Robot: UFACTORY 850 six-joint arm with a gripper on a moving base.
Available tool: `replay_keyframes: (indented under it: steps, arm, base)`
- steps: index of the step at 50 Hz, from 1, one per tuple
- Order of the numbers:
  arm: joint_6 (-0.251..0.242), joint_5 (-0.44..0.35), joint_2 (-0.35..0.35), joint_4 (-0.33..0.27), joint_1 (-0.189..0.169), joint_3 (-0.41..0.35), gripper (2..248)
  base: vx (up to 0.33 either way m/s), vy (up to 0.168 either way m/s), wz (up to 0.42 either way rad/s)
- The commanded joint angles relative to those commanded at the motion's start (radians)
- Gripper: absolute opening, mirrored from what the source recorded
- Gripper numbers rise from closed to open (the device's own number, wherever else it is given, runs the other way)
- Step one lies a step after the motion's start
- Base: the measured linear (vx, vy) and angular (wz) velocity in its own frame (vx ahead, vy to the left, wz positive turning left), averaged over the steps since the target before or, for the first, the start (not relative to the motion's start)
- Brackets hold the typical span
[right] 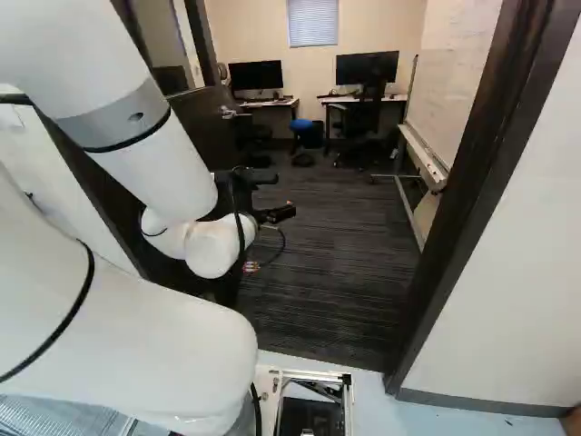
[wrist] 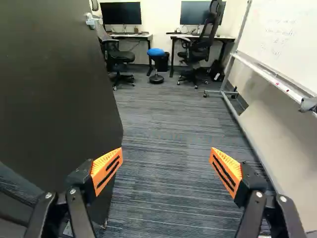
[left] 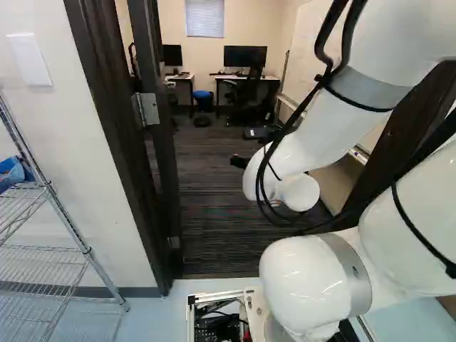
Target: Open the door and move inside
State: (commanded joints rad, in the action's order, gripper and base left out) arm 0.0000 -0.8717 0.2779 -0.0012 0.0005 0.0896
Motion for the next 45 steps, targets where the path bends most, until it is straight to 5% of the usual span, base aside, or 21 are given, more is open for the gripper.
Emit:
replay_keyframes:
  steps: [45]
  arm:
    - [0.0,-0.001,0.001,0.001,0.0,-0.002,247]
  base:
    - [0.048,-0.023,-0.014]
